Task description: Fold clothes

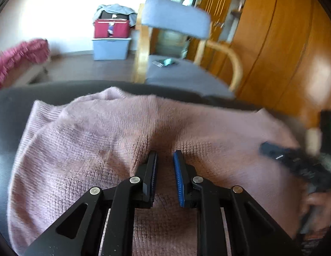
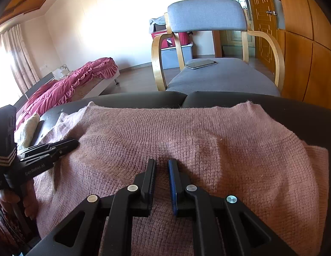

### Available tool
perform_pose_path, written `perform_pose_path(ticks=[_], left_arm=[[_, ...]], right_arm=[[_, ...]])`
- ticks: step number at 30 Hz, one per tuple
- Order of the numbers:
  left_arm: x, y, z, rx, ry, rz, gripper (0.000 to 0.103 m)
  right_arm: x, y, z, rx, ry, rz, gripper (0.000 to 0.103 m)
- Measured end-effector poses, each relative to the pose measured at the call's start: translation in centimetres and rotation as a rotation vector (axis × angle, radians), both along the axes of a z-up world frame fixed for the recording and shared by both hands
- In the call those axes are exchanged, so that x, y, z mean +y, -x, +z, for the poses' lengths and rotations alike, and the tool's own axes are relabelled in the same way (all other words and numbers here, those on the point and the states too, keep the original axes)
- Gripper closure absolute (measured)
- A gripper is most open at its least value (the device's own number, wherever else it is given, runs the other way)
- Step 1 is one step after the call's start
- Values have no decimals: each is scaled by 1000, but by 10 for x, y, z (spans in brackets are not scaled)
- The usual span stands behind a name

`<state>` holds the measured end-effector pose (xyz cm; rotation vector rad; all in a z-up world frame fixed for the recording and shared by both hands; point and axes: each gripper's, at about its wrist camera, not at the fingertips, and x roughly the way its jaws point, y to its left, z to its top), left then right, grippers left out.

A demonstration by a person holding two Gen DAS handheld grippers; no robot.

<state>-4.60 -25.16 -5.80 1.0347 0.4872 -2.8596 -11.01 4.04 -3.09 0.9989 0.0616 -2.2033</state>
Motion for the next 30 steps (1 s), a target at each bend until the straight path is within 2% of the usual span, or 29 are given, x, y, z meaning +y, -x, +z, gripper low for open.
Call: perform_pose_path(ticks=[1,3,6,8,10,14,23,28,30], left_arm=[[-6,-5,3,30,-22,13,84],[-16,-10,7,41,28,92,84],[-36,-8,0,-33,65,195,84],[-53,-6,-8,-78,-8,226,84],[-59,-7,-9,-77,-30,228,84],[-46,-6,-5,-100,87,247,83],[-71,-13,-9,-140,133,423,83],[-71,-11,-10,-146,164,458,82],[-68,-15,-6,-119,178,469,82]], right_arm=[[0,0,0,0,0,0,93],[0,1,0,-1,2,0,93],[0,2,-1,-3,4,0,93],[0,2,-1,-4,5,0,93],[-1,1,-1,-3,6,-1,93],[-1,1,-1,-2,4,-2,93],[-1,2,-1,-3,5,-1,93],[-1,1,-1,-4,5,-2,93],[-1,1,-1,-3,4,-2,93]])
